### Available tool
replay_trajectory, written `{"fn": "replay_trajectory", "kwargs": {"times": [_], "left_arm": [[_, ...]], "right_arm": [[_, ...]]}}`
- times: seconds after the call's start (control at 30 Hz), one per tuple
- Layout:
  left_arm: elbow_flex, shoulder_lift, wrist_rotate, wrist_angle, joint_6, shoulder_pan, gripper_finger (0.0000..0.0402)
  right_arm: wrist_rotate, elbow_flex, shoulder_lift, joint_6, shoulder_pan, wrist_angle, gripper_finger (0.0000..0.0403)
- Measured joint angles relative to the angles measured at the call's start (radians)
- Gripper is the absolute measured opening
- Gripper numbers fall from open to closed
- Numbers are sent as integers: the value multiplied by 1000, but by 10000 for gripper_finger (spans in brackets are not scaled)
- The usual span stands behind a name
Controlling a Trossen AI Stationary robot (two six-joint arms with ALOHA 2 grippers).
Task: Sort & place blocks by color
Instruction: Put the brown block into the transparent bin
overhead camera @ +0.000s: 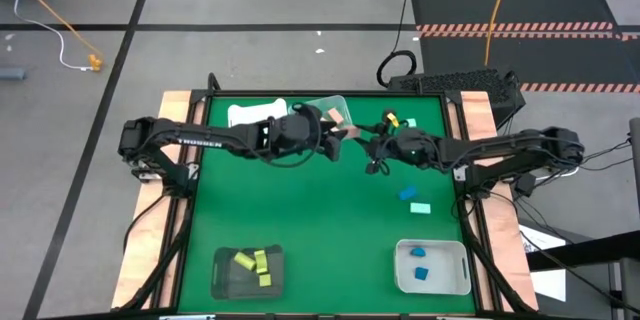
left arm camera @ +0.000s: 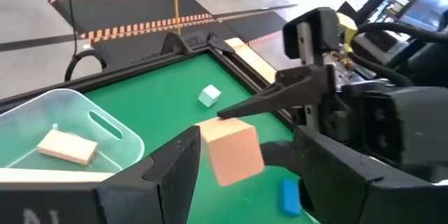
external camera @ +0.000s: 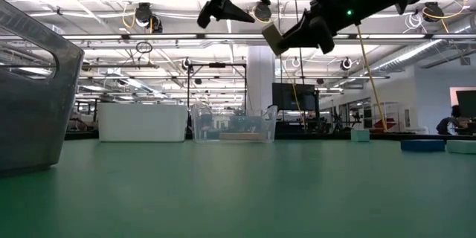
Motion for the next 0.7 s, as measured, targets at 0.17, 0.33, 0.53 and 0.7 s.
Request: {"fn": "replay_trajectory", "kwargs": {"times": [0.17,0.33,0.53,0.7], "left_arm": [[0,0,-1,-3,0,13,230],[0,0,-9,-8,-1,20,230],[0,0,-14,-45,-37,22,213],[2,0,2,-135,-130,36,139]], "right_arm": [[0,64,35,-29,0,3,113],[-1,139,99,-82,0,3,113],[-3,168,133,-128,-2,-12,113],[-11,168,135,-146,-14,-20,113]]}}
